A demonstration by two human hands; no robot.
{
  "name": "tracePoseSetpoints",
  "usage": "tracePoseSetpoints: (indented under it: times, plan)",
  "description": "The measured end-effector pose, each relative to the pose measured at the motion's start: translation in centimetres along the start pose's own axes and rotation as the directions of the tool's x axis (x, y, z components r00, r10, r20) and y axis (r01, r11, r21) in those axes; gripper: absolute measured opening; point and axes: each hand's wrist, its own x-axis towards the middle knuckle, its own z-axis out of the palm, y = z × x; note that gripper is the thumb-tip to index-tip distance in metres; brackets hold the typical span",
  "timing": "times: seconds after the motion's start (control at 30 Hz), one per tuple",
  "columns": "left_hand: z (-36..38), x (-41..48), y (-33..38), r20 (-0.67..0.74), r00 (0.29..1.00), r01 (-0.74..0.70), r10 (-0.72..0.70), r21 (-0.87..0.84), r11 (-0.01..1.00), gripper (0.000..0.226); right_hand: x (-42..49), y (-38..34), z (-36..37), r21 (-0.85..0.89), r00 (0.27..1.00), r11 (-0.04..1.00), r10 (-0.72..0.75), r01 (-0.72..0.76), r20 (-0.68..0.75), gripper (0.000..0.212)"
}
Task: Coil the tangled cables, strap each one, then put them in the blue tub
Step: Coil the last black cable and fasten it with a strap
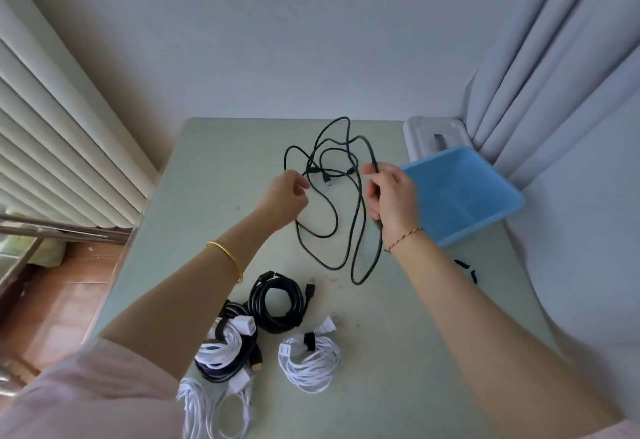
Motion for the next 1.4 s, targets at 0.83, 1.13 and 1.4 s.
tracePoseSetpoints:
  times: [0.83, 1.13, 1.4]
  plan:
    - [-0.3, -3.5, 6.2, -0.098, 0.994, -0.037, 0.056, 0.191, 0.981, 0.054, -4.6, -7.6, -3.7, 0.010, 0.952, 0.963, -0.268, 0.269, 0.150, 0.026]
    - [0.6, 1.1, 4.2, -0.290, 0.951, -0.055, 0.104, 0.172, 0.984, 0.039, 0.0, -2.9, -3.8, -0.581, 0.952, 0.802, 0.053, 0.138, 0.300, 0.020]
    - [1.8, 5.4, 4.5, 0.116, 0.969, -0.246, 0.217, 0.373, 0.895, 0.033, 3.5, 1.7, 1.6, -0.844, 0.832, 0.138, 0.146, 0.518, 0.535, 0.019]
